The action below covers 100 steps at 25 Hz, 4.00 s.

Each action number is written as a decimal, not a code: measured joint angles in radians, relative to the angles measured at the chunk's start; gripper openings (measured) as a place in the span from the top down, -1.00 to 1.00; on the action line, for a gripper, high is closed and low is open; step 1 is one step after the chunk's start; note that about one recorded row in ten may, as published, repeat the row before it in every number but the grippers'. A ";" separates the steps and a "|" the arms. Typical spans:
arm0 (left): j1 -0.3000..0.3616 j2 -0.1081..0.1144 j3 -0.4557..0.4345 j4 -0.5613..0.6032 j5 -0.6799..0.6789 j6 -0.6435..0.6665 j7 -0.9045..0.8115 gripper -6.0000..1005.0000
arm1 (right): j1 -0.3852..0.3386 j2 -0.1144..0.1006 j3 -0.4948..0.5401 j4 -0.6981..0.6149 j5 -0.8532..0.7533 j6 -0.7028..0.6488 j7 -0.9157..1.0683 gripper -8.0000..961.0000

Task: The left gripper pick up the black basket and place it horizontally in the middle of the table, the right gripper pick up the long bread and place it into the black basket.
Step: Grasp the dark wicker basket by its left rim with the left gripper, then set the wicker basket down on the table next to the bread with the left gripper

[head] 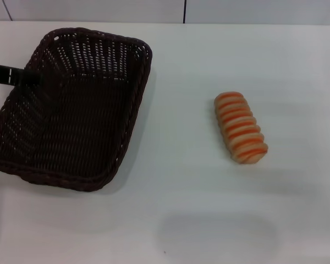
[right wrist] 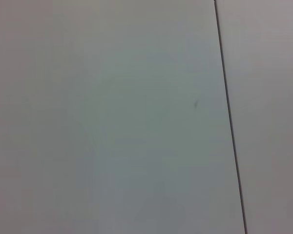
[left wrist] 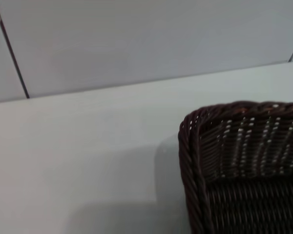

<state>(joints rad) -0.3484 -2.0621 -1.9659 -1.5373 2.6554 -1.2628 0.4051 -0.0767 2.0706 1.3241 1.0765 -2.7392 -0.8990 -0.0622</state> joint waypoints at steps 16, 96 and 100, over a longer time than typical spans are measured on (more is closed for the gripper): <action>-0.045 0.004 0.001 0.134 0.044 0.017 0.012 -0.52 | 0.004 -0.001 0.001 0.000 -0.001 0.000 -0.003 -0.51; -0.284 0.016 -0.263 0.303 -0.455 -0.536 1.057 0.60 | -0.128 0.012 -0.025 0.065 0.010 -0.037 0.007 -0.51; -0.282 0.011 -0.237 0.340 -0.450 -0.536 1.099 0.60 | -0.127 0.011 -0.021 0.065 0.010 -0.037 0.007 -0.51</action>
<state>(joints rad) -0.6307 -2.0507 -2.2025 -1.1970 2.2051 -1.7984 1.5036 -0.2037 2.0818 1.3030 1.1418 -2.7289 -0.9357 -0.0552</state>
